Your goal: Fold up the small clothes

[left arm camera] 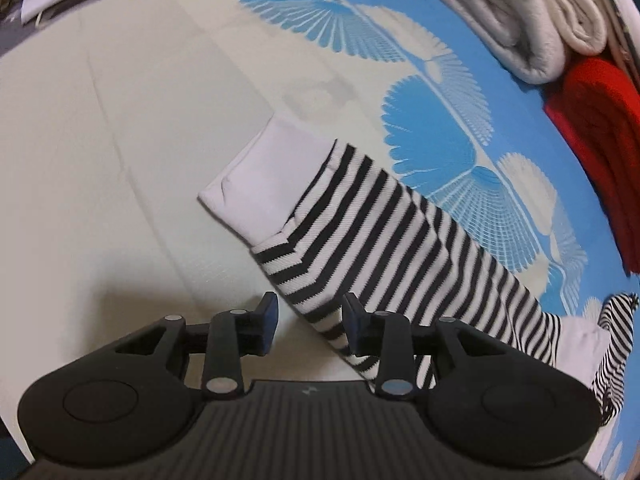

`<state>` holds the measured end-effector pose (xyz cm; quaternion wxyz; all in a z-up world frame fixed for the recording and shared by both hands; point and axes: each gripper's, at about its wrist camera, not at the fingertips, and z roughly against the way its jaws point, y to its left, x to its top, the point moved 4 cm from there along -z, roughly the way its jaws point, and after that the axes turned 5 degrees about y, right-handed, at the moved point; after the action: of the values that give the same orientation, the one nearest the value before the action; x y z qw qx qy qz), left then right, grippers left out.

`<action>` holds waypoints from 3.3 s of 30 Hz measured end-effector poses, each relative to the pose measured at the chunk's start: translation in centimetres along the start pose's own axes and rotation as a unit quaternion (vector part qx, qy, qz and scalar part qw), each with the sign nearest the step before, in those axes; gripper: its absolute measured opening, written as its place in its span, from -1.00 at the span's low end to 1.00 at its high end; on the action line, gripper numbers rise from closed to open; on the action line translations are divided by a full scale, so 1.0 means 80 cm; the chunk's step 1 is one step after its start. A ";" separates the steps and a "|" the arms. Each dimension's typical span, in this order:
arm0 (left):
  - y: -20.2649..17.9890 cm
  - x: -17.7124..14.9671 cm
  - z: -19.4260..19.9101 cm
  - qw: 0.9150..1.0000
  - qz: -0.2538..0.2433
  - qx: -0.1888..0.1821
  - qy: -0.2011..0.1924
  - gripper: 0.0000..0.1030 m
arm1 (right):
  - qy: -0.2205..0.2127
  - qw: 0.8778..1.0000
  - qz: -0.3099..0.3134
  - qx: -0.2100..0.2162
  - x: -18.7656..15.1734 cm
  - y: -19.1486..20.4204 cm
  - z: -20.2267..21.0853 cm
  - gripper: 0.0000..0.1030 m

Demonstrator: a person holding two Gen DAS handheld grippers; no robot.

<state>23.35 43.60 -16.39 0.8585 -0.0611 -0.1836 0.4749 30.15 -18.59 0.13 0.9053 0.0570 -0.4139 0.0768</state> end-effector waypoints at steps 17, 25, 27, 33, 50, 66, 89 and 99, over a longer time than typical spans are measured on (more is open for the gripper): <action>-0.166 -0.059 0.108 0.976 -0.132 -0.030 -0.171 -0.99 | 0.078 0.992 -0.095 -0.010 -0.040 -0.069 -0.024 0.02; -0.351 -0.270 0.181 0.881 -0.365 -0.290 -0.075 -0.86 | 0.094 0.988 -0.119 -0.012 -0.046 -0.077 -0.036 0.02; -0.368 -0.301 0.181 0.855 -0.414 -0.309 -0.050 -0.83 | 0.097 0.987 -0.128 -0.019 -0.047 -0.080 -0.040 0.02; -0.350 -0.254 0.134 0.918 -0.347 -0.188 -0.047 -0.75 | 0.113 0.976 -0.186 -0.018 -0.057 -0.096 -0.063 0.02; -0.326 -0.198 0.086 0.951 -0.289 -0.105 -0.015 -0.75 | 0.185 0.875 -0.443 0.068 -0.102 -0.077 -0.187 -0.14; -0.328 -0.213 0.054 0.944 -0.316 -0.093 0.024 -0.75 | -0.008 0.938 -0.346 0.031 -0.040 -0.118 -0.084 -0.96; -0.317 -0.275 0.000 0.895 -0.443 -0.028 0.056 -0.61 | 0.129 0.880 -0.457 0.003 -0.108 -0.173 -0.166 -0.93; -0.310 -0.292 -0.026 0.861 -0.498 0.022 0.095 -0.54 | 0.171 0.900 -0.388 -0.100 -0.108 -0.187 -0.142 -0.92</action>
<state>32.55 10.77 -17.40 0.9951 0.0125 -0.0963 -0.0204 35.79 -32.19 -14.39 0.9209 0.1081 -0.2035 -0.3143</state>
